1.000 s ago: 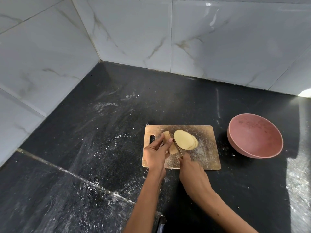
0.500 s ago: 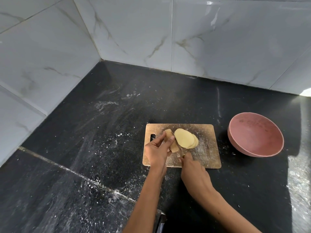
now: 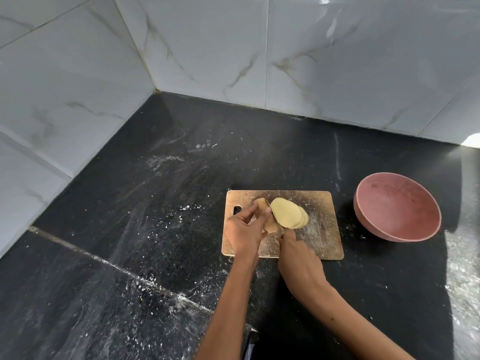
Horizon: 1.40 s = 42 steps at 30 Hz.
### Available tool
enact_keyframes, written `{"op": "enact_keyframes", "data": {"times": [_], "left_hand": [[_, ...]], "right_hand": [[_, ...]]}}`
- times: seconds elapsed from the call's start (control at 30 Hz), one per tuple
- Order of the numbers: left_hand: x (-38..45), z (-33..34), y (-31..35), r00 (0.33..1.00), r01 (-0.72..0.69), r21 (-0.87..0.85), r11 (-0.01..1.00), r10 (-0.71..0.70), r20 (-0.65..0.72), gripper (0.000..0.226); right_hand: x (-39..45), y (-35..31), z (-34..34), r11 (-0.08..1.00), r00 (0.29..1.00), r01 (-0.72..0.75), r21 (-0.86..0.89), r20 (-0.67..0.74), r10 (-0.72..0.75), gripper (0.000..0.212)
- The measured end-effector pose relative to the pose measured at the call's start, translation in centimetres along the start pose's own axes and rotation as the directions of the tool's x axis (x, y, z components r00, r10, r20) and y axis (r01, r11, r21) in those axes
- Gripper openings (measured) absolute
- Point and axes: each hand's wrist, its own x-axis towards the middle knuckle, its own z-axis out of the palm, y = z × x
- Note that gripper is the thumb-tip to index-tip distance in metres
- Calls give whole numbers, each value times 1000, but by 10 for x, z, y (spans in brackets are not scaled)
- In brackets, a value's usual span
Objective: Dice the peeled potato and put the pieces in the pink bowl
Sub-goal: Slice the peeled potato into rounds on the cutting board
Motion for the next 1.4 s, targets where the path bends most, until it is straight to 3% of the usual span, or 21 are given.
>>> {"op": "enact_keyframes", "data": {"times": [0.2,0.43,0.63,0.8,1.07,1.4], "left_hand": [[4,3,-2,999,-45,128,991,45,-1,41],[7,-3,-5,999,-31,63,998,30,18,39],[6,1,-3,997,-55,155,986,64,-50,38],[8,-2,-5,997,-60,138,989,66,-42,38],[8,-1,0,994,-100,235,967,108,-21,41],[6,-4,9,997,-57,149,987,49,52,44]], "right_hand": [[18,-6,-8,997,999,17,74,28,-19,14],[8,-6,-4,996,998,0,89,57,-5,19],[9,-6,-8,997,998,9,82,58,-13,24],[-5,4,2,999,998,-12,35,63,10,22],[9,-2,-3,994,998,20,104,52,-26,19],[20,-7,-3,992,997,38,117,56,-44,13]]}}
